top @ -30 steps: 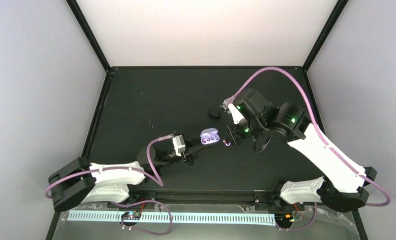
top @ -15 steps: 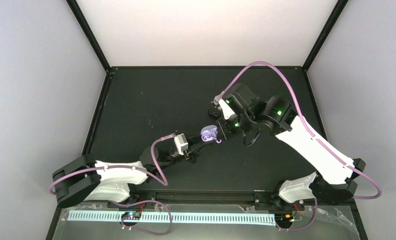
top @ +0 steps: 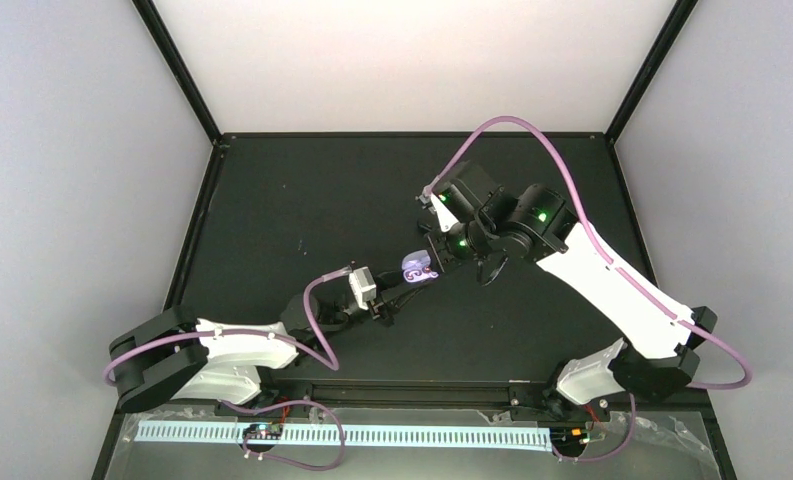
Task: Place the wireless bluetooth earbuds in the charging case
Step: Place the earbud in the charging case.
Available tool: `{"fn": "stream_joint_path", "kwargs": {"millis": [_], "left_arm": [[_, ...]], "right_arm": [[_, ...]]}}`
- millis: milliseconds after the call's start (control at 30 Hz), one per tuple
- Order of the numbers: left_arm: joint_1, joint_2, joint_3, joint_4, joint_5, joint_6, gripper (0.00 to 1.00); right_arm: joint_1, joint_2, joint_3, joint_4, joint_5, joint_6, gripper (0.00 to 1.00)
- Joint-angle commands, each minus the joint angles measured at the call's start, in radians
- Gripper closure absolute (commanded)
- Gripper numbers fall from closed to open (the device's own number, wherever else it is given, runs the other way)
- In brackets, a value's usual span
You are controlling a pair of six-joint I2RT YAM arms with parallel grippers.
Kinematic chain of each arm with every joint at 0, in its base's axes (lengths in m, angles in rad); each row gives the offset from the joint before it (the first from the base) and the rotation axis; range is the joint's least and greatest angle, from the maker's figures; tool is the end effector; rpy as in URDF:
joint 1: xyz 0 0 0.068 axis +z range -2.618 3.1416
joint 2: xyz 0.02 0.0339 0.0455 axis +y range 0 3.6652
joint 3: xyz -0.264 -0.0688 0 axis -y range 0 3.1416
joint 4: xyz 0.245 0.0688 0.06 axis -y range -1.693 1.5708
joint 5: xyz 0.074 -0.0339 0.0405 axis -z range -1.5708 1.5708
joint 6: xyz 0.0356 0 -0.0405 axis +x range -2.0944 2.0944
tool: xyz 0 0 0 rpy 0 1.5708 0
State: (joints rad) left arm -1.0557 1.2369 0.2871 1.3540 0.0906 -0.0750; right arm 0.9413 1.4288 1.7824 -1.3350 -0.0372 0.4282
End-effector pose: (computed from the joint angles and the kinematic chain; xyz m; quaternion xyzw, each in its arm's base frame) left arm 0.1083 -0.1978 0.2416 0.2925 0.4676 -0.4677 0.6907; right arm 0.1477 0.2050 0.4249 -0.2480 0.9240 0.1975 0.2137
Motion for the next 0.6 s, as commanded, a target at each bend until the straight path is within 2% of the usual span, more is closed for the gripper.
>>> {"fn": "stream_joint_path", "kwargs": {"millis": [0,567], "left_arm": [[-0.008,-0.018,-0.009,0.072,-0.008,-0.009,0.99],[-0.009,-0.010,-0.005,0.069,-0.019,-0.015,0.99]], "right_arm": [[0.002,0.019,0.031,-0.012,0.033,0.009,0.96],[0.002,0.055,0.069,-0.020,-0.010,0.009,0.92]]}}
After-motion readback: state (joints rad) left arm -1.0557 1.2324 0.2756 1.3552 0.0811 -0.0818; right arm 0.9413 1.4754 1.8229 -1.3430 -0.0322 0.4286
